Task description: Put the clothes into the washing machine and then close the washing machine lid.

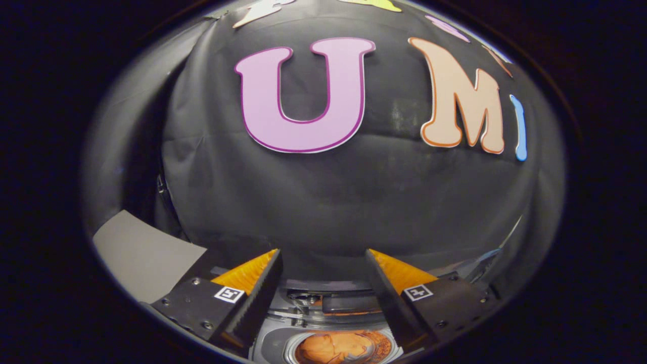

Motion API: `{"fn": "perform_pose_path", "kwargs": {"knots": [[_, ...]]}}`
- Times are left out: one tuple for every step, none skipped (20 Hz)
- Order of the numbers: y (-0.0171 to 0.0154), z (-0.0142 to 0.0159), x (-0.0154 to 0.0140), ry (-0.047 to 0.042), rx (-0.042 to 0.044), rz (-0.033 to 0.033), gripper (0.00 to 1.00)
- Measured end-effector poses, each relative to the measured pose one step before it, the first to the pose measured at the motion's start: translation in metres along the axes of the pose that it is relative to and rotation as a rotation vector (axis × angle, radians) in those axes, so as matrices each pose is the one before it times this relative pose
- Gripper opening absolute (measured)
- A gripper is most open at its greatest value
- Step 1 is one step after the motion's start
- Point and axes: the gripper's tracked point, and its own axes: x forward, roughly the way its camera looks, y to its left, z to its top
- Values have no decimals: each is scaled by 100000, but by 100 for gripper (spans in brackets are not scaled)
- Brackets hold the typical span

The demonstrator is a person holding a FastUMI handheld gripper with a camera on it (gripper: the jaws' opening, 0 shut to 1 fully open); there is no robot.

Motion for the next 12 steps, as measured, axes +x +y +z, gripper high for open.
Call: {"fn": "perform_pose_path", "kwargs": {"knots": [[-19,-36,15,-540,-406,202,98],[-79,54,44,-198,-88,210,99],[110,-145,-98,269,30,311,99],[33,-38,-27,445,-5,530,99],[-50,-47,134,552,138,461,99],[-74,-29,153,955,121,318,98],[-41,104,67,603,181,221,98],[3,17,36,797,-20,51,98],[-41,-21,110,609,-198,49,98],[-78,21,36,646,83,-31,98],[-42,6,22,583,4,220,98],[-20,63,13,659,227,121,98]]}}
